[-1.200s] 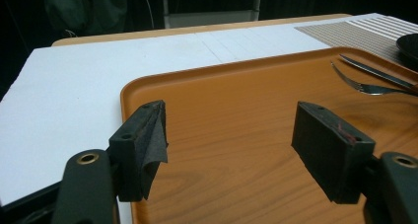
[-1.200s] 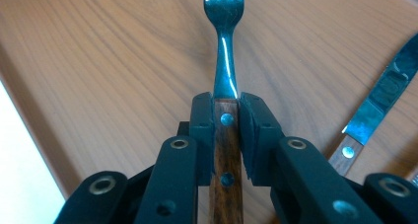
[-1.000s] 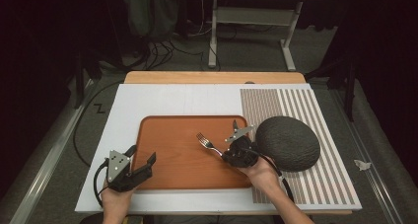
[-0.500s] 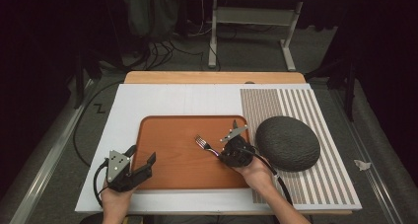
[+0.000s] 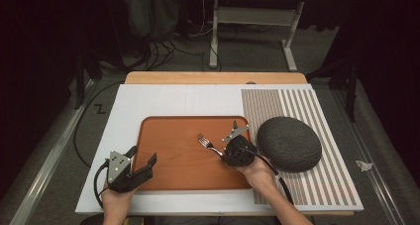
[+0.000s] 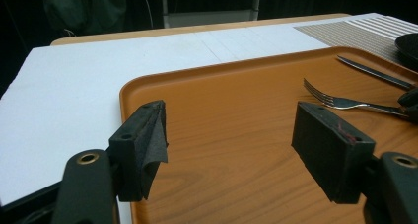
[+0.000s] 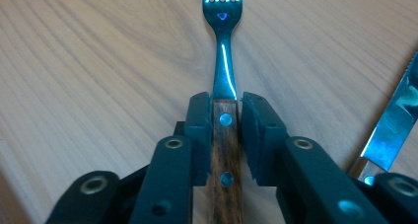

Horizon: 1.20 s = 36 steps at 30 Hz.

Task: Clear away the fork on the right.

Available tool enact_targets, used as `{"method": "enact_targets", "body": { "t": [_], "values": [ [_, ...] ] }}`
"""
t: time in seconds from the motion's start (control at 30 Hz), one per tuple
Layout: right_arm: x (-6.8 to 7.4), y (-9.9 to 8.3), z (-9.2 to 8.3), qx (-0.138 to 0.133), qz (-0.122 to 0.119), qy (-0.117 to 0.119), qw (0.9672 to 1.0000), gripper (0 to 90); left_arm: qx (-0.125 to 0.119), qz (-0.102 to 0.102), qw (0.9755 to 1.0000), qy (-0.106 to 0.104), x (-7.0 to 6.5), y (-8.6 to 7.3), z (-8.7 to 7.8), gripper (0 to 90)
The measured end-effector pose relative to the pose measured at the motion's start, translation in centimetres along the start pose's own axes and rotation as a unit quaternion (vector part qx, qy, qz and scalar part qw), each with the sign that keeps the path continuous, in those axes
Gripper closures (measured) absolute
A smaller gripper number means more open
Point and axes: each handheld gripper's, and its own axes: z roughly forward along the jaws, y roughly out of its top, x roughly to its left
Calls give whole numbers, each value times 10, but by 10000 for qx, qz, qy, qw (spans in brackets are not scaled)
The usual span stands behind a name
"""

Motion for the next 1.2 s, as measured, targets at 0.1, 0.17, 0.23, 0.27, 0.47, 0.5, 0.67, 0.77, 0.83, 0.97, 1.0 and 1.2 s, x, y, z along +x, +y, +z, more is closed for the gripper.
{"method": "enact_targets", "body": {
  "t": [0.1,0.17,0.23,0.27,0.47,0.5,0.67,0.77,0.83,0.97,1.0,1.2],
  "values": [
    [-1,0,-2,-89,-20,8,10000,720,-2,-2,10000,3,0,0,0,295],
    [0,0,-6,-180,-78,0,9998,710,1,3,10000,2,0,0,0,295],
    [2,0,-10,-242,-145,-45,9996,713,10,6,10000,3,0,0,0,295],
    [4,-1,-12,-292,-247,-29,9993,754,9,8,10000,4,0,0,0,295],
    [12,-1,-11,-290,-458,109,9985,840,13,14,10000,7,0,0,0,295],
    [12,-1,-11,-290,-458,109,9985,840,13,13,10000,7,0,0,0,295],
    [13,0,-3,-149,-492,137,9986,857,-2,1,10000,4,0,0,0,295],
    [12,0,0,-143,-464,141,9987,859,1,5,10000,2,0,0,0,295],
    [11,0,1,-118,-450,115,9989,859,6,7,10000,3,0,0,0,295],
    [8,0,3,-122,-407,99,9990,859,-3,1,10000,5,0,0,0,295],
    [6,0,4,-122,-405,62,9991,859,0,5,10000,3,0,0,0,295],
    [-1,1,5,-160,-309,23,9994,859,-3,1,10000,4,0,0,0,295]
  ]
}}
